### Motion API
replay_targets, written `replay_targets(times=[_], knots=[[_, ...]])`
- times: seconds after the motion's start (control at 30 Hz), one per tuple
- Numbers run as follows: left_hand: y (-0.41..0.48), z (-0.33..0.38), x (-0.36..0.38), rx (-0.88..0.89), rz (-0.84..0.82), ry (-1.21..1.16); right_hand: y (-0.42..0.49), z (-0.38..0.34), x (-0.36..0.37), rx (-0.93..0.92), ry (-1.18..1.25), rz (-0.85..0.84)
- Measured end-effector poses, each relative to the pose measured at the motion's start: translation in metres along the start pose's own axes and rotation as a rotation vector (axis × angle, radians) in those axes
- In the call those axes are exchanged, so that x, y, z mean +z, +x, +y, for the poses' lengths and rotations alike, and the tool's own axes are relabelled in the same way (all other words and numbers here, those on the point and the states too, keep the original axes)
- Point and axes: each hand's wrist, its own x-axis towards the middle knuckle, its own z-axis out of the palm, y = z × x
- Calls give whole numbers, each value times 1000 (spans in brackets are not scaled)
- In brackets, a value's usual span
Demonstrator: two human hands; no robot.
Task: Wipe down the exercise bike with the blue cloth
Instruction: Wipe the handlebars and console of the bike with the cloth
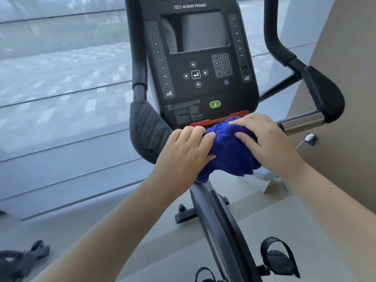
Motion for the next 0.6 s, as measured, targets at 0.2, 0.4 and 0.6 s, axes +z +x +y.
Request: replay_targets(times=[0.2, 0.4, 0.6], knots=[[-18, -21, -21, -20, 115, 51, 8, -24, 12, -69, 76, 86], [-39, -45, -28, -83, 77, 91, 13, -41, 28, -43, 118, -66], [-51, -72, -34, -117, 11, 41, 9, -34, 23, -17, 59, -130]])
